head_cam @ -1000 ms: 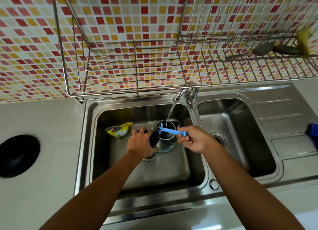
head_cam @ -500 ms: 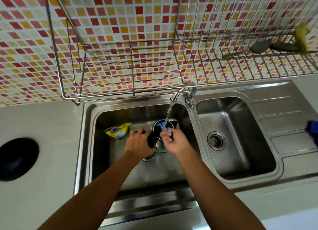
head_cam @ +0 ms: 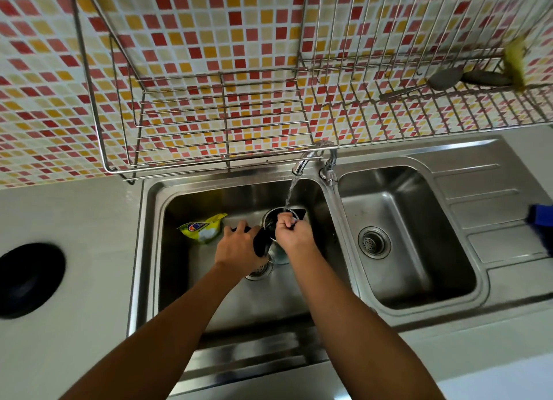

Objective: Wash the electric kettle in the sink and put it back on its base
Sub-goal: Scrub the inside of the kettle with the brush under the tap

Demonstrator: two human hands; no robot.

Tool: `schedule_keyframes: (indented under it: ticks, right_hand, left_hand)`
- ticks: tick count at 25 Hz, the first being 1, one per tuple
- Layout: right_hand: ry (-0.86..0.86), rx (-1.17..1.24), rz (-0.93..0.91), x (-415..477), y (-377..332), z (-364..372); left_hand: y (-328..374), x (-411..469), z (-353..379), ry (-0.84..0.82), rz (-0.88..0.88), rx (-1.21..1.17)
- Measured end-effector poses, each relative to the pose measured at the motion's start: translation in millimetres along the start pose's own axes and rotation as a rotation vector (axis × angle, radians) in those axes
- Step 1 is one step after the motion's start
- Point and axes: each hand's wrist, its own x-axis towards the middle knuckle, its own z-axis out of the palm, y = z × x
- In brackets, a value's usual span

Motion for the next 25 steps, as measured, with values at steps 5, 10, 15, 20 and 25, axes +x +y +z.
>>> schedule_keyframes:
  ticks: [5,10,15,20,25]
  right_hand:
    - [-0.328,0.241,0.190,-30,5,-45]
    - [-0.215,0.188,0.110,-10,-8,-29]
    - [-0.214,-0.159,0.071,-20,-5,-17]
    - [-0.118,-0.999,-0.116,-28,-20,-43]
    - [-0.072,-2.184,-0.395,-24,-51,-13]
  left_hand:
    - [-3,4,6,0.018,0.017,0.015]
    - [-1,7,2,0.032,0.008,-0.004]
    - [-5,12,6,0.023,0.056,0.021]
    - [-12,15,7,0.033,0.069,0.002]
    - [-10,20,17,0.040,0.069,0.002]
